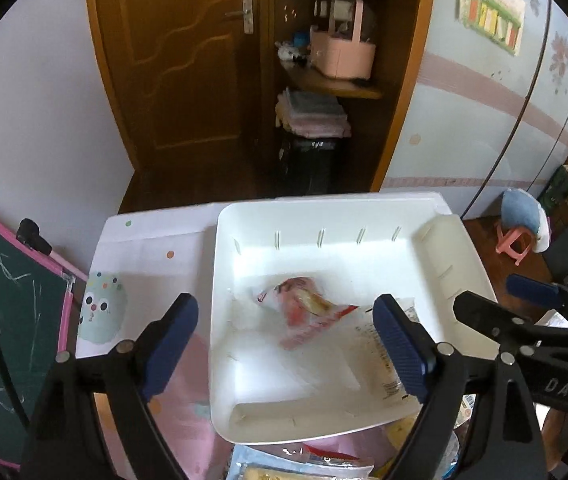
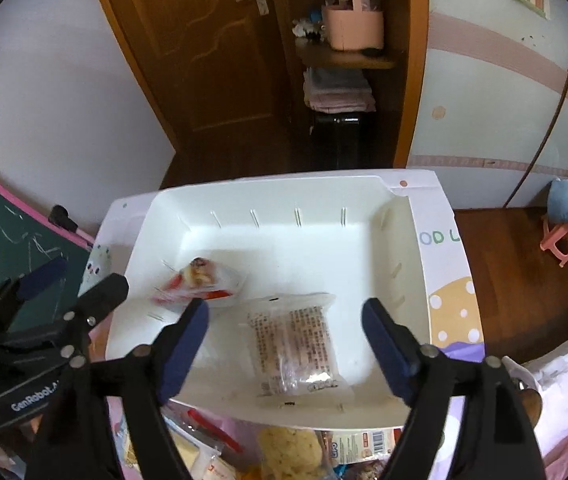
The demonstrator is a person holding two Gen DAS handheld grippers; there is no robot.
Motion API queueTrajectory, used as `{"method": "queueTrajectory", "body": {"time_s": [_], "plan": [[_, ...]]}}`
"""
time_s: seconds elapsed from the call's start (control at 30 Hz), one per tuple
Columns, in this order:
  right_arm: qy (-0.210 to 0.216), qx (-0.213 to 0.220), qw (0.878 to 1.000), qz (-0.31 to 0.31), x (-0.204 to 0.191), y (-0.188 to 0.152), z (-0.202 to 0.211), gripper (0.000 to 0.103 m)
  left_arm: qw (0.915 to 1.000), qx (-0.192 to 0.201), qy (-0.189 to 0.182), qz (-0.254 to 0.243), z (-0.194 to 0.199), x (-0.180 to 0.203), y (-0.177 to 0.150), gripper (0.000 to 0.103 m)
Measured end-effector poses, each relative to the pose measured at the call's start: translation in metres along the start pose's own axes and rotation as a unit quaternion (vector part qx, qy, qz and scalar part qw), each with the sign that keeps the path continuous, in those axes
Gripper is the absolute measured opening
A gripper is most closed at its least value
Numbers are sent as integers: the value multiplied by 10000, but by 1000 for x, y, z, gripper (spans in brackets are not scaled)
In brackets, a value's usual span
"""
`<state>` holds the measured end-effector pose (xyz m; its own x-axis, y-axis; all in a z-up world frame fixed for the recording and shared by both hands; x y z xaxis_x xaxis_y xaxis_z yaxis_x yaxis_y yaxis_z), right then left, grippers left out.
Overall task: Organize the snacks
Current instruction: 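Withdraw both grippers from the box back toward the snacks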
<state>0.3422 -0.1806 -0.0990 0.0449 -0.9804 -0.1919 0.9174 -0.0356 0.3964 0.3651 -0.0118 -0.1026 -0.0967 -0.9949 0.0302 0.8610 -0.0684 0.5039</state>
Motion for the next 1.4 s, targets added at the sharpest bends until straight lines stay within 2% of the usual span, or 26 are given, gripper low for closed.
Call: {"method": "queueTrajectory", "body": {"time_s": [0.17,0.33,0.47,0.7,1.03,1.13,1.2,1.3,1.4], "plan": [[-36,214,9997,-92,3,-7,11,83,9996,220,190,-46,15,0,-11,89],[67,482,9987,-179,5,-23,29,83,9978,519,179,-362,43,14,-27,89],[-134,736,9972,22,3,-38,47,82,9968,647,109,-465,65,23,-40,88],[65,643,9974,303,-1,-70,73,83,9965,738,-231,-329,106,27,-66,88],[141,643,9968,463,-6,-122,100,82,9935,822,-163,-775,154,31,-123,88],[43,733,9959,536,-7,-141,103,82,9937,748,-205,-809,157,29,-144,88],[150,775,9950,605,-8,-155,104,82,9944,638,-287,-792,154,27,-158,88],[157,867,9943,602,-6,-173,102,82,9954,438,-336,-780,143,25,-180,88],[191,767,9953,554,-3,-191,91,78,9955,278,-355,-832,126,26,-204,88]]}}
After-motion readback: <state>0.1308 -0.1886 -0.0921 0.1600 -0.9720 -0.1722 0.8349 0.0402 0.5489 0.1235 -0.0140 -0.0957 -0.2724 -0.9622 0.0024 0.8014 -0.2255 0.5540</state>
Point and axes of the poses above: each gripper's, at about its wrist camera, not at the fingertips, and z roughly against the way its jaws point, x to its right, y to its top, the point moved 5 cm from there along -z, roughly the way its jaws point, and after that the axes turned 8 degrees about -x, right-handed, at the moved point
